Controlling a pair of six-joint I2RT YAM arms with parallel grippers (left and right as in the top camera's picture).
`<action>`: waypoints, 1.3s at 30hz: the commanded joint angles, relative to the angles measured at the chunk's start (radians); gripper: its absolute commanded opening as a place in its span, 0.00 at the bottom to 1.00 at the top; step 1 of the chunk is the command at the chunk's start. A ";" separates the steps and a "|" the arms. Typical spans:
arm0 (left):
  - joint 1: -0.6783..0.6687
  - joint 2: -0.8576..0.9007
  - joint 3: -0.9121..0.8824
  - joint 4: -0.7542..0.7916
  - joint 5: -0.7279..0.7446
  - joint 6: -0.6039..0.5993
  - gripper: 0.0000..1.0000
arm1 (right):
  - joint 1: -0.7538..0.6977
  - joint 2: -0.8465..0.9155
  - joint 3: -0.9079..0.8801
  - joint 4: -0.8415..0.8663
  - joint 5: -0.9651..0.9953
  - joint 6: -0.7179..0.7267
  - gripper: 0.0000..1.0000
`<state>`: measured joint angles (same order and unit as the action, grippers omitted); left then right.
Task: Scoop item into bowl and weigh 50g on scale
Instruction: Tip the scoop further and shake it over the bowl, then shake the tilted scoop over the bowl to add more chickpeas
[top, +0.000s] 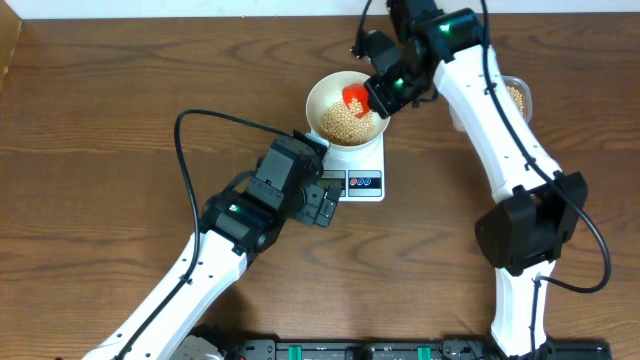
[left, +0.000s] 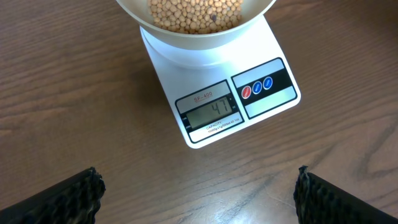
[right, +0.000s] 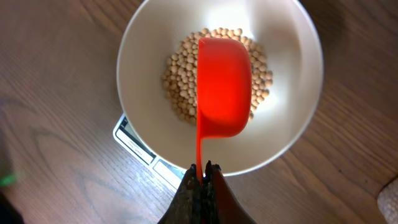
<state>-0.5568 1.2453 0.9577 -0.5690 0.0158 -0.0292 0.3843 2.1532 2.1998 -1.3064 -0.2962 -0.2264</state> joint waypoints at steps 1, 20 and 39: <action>0.006 -0.002 -0.009 0.000 -0.013 -0.002 1.00 | 0.006 -0.006 0.021 0.006 0.026 -0.013 0.01; 0.006 -0.002 -0.009 0.000 -0.013 -0.002 1.00 | -0.139 -0.006 0.021 -0.003 -0.301 -0.006 0.01; 0.006 -0.002 -0.009 0.000 -0.013 -0.002 1.00 | -0.137 -0.006 0.021 -0.011 -0.253 -0.006 0.01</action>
<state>-0.5568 1.2453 0.9577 -0.5690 0.0158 -0.0292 0.2253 2.1532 2.1998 -1.3163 -0.5755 -0.2268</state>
